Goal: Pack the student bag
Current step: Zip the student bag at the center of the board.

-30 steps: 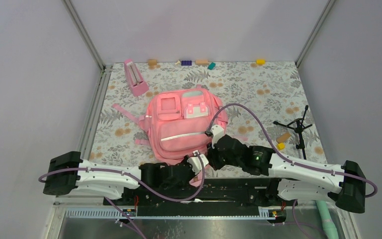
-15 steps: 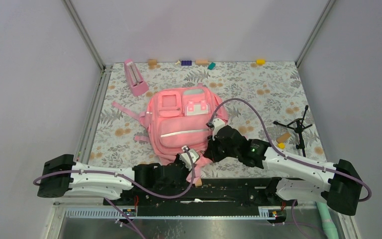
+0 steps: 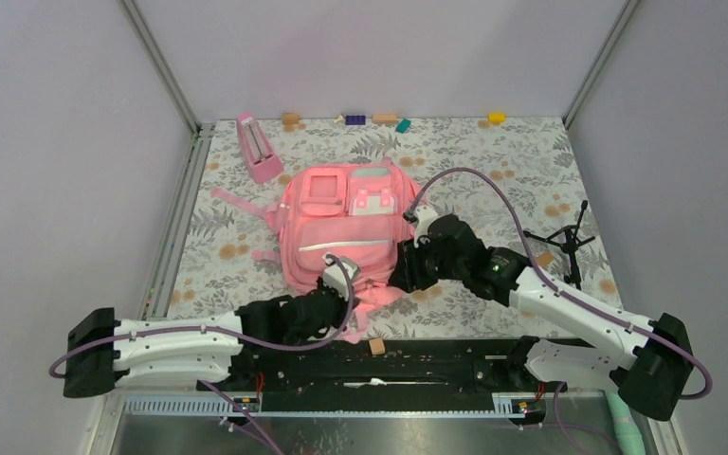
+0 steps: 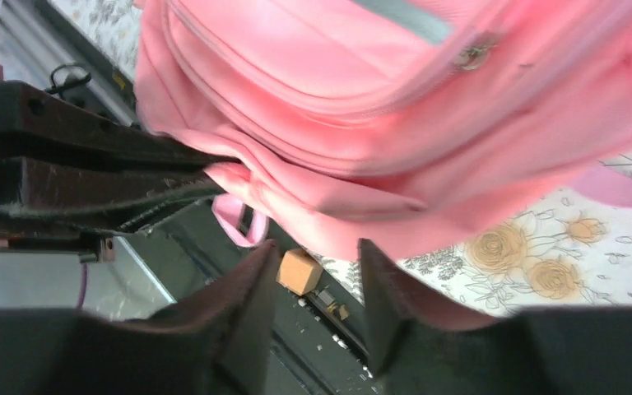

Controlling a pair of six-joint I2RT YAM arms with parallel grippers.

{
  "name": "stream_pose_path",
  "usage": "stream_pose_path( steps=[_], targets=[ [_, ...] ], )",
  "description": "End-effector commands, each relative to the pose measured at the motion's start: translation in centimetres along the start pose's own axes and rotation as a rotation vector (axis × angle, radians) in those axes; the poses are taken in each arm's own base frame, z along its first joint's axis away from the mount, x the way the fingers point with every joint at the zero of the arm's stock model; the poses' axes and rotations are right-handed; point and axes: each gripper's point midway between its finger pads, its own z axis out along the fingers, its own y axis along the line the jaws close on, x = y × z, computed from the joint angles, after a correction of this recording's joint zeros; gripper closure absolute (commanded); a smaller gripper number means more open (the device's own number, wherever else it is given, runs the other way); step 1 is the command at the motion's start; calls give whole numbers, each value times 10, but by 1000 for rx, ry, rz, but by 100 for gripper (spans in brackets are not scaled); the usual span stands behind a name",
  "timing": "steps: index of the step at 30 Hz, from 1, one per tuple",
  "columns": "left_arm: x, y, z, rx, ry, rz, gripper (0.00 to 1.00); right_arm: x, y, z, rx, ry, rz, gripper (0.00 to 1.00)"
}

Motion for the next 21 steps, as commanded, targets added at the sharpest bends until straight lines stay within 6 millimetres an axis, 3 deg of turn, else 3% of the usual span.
stream_pose_path(
  steps=[1,4,9,10,12,13,14,17,21],
  targets=[
    [-22,50,-13,-186,-25,-112,100,-32,-11,-18,75,-69,-65,39],
    [-38,66,-26,-238,-69,-202,100,-45,-16,-27,98,-87,-85,27],
    [-42,88,-47,-319,-120,-353,100,-47,-47,-18,150,-124,20,24],
    [-42,91,-51,-326,-125,-361,92,-49,-53,-13,147,-148,55,24],
    [-45,90,-55,-312,-134,-352,62,-47,-69,-4,156,-176,128,24],
    [-53,87,-59,-292,-148,-346,39,-46,-76,-2,161,-185,158,24],
    [-62,83,-61,-267,-159,-332,28,-46,-82,0,164,-197,181,24],
    [-94,66,-63,-197,-178,-285,10,-49,-100,4,193,-234,233,24],
    [-128,32,-41,-104,-117,-157,6,-57,-116,5,227,-272,280,24]
  ],
)
